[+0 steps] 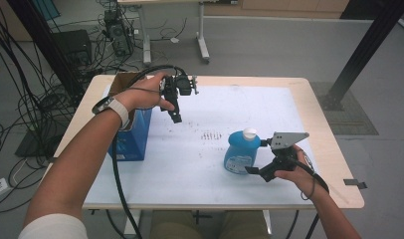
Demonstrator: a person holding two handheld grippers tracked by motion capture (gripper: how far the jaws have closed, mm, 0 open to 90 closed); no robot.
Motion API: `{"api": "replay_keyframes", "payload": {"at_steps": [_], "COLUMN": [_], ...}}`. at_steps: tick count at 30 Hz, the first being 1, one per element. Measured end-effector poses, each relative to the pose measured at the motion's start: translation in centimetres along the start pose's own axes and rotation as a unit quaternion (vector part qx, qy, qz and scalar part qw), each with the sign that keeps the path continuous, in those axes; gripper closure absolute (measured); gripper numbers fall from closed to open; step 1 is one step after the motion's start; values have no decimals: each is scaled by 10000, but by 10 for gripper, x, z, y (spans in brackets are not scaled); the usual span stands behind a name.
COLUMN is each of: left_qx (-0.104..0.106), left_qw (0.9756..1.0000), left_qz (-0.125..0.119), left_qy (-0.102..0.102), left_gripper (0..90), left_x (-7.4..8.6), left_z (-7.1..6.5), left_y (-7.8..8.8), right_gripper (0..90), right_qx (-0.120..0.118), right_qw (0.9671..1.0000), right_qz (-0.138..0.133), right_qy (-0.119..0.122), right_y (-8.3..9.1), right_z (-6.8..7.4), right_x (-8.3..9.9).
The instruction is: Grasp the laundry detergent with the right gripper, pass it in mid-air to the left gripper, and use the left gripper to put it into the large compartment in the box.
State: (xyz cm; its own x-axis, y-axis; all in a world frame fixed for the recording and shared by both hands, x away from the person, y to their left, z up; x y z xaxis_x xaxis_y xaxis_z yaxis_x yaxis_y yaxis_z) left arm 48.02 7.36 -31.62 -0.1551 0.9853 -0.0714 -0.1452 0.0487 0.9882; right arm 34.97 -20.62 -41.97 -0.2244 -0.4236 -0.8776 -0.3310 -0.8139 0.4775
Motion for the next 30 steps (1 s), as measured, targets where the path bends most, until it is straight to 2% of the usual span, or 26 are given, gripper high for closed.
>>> {"api": "replay_keyframes", "payload": {"at_steps": [12,30], "left_qx": [-5,-15], "left_qw": [10000,10000], "left_qz": [12,12], "left_qy": [7,10], "left_gripper": [87,88], "left_x": [1,2], "left_z": [0,0], "left_y": [0,0], "right_gripper": [67,103], "right_qx": [6,14], "right_qw": [9999,9996], "right_qz": [-154,-272], "right_qy": [15,0], "right_y": [-10,-15], "right_z": [1,1], "right_x": [-3,-4]}}
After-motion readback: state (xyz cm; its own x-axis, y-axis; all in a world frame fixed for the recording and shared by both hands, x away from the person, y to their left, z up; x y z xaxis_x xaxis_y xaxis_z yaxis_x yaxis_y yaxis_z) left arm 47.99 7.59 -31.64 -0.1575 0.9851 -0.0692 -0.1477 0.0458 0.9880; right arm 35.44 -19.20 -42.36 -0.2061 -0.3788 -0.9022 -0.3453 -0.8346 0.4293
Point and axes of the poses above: each handheld gripper's, and its own axes: y roughly backward along the jaws, x roughly out of its underside, z roughly to its left, the point moved 5 cm from there along -y, roughly forward along the jaws, and after that the axes turned 2 degrees about -y, right-handed, at the moved point
